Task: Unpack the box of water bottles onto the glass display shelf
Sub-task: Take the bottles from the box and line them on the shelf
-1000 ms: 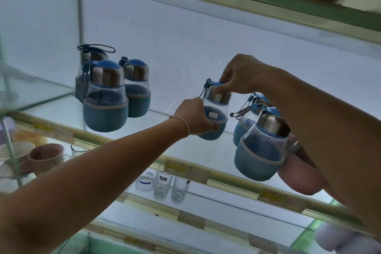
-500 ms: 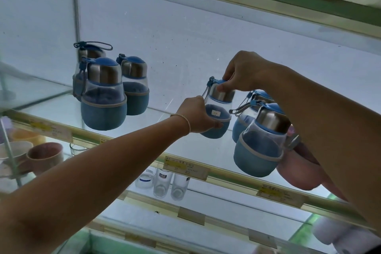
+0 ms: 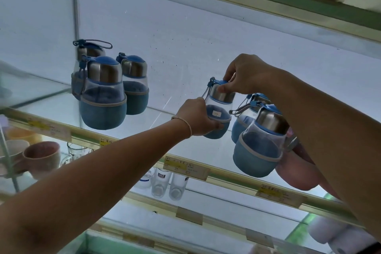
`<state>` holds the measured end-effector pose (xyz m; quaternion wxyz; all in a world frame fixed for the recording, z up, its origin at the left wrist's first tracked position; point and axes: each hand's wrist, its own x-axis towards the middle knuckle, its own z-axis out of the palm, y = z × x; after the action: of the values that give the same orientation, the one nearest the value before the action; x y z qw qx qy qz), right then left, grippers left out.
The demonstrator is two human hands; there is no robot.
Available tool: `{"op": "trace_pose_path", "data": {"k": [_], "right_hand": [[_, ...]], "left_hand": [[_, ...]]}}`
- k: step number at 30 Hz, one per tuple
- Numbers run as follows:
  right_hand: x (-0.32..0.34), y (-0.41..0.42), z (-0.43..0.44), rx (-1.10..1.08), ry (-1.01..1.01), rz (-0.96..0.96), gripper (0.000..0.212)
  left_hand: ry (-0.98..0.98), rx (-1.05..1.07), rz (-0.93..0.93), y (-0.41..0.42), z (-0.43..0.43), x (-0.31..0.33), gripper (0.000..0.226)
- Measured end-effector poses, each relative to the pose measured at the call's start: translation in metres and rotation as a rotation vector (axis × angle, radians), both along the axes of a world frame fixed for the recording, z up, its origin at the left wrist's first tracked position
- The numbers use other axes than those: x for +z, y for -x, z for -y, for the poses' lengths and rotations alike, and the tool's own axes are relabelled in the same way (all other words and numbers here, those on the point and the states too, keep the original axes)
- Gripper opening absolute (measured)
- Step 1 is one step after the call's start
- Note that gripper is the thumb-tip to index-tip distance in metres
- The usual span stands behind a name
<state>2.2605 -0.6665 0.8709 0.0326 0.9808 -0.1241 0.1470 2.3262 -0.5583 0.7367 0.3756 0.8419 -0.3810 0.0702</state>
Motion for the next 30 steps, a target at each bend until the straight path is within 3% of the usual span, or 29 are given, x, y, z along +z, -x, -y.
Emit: {"op": "trace_pose_path", "data": {"k": [13, 22, 27, 30], "right_hand": [[0.0, 0.004, -0.012, -0.047, 0.049, -0.022, 0.035], [-0.002, 0.008, -0.015, -0.058, 0.005, -0.005, 0.031], [-0.002, 0.008, -0.017, -0.069, 0.006, -0.001, 0.031], [-0.003, 0.008, -0.016, -0.067, 0.017, -0.002, 0.033]], "left_hand": [[-0.001, 0.003, -0.044, -0.001, -0.013, -0.001, 0.066], [0.066, -0.024, -0.211, -0.004, -0.017, 0.008, 0.105], [0.114, -0.079, -0.303, -0.003, -0.015, 0.006, 0.084], [0.111, -0.075, -0.273, -0.001, -0.015, 0.006, 0.085]]}}
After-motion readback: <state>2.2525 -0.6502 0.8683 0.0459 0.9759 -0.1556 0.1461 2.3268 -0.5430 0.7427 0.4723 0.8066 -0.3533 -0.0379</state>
